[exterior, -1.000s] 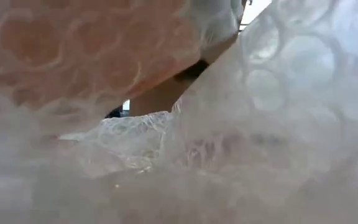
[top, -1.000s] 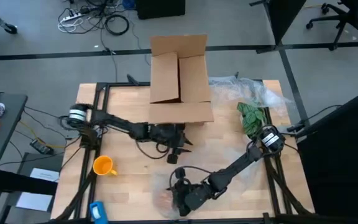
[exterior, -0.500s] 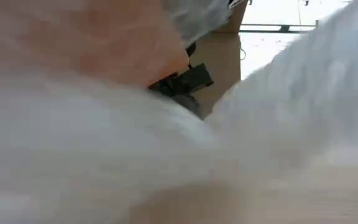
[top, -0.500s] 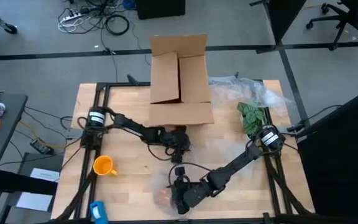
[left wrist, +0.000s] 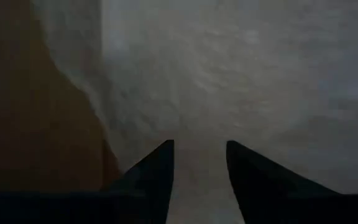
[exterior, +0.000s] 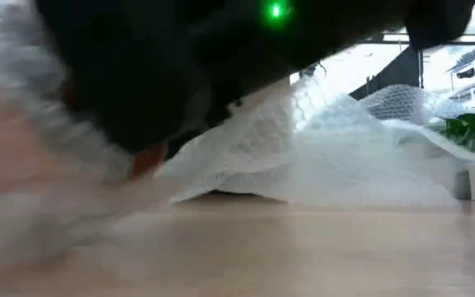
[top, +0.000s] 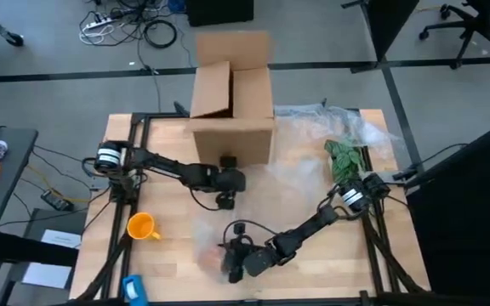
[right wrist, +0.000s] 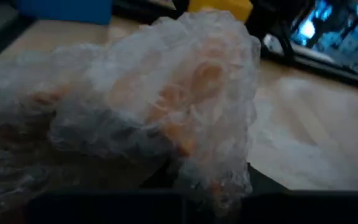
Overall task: Wrap mug
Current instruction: Wrap the orange cup with the bubble wrap
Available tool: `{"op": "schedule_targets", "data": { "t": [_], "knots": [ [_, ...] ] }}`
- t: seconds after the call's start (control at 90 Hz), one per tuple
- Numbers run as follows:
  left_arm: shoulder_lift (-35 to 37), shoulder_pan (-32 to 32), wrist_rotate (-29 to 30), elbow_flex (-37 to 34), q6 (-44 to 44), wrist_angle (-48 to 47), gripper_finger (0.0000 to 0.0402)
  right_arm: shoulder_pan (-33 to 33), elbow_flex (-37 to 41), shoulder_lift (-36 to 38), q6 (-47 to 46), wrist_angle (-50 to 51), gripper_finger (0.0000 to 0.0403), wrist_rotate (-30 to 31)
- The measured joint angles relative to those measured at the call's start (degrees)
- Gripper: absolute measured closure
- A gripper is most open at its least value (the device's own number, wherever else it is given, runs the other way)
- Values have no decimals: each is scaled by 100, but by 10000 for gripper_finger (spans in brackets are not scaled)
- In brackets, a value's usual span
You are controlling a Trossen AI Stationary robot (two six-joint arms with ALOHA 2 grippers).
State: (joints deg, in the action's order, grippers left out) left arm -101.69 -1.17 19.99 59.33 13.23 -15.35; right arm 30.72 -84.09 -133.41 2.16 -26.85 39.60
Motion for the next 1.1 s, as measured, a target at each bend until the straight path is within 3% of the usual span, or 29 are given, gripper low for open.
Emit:
{"op": "schedule_targets", "data": {
  "t": [0.167,0.367,0.6,0.756,0.867,0.989,1.1],
  "knots": [
    [517,-99,16,-3,-196,-618,271,31,-2,-41,-286,-40,403,-42],
    [1883,-425,15,-2,-666,-1562,271,31,-2,-41,-1099,215,403,-39],
    [3200,-1466,13,-194,-1983,-1757,271,-1,-7,-36,-2551,967,401,-33],
    [3350,-2470,146,-881,-2524,-629,271,-51,-11,-32,-3177,1264,391,-71],
    [3230,-3040,447,-1594,-2767,802,271,-98,-9,-32,-3693,1410,386,-168],
    [2803,-3416,609,-2331,-2766,2400,271,-133,-4,-28,-3857,1481,375,-445],
    [2269,-3484,648,-2585,-2980,3183,271,-131,4,-33,-3811,1539,351,-549]
  ]
}}
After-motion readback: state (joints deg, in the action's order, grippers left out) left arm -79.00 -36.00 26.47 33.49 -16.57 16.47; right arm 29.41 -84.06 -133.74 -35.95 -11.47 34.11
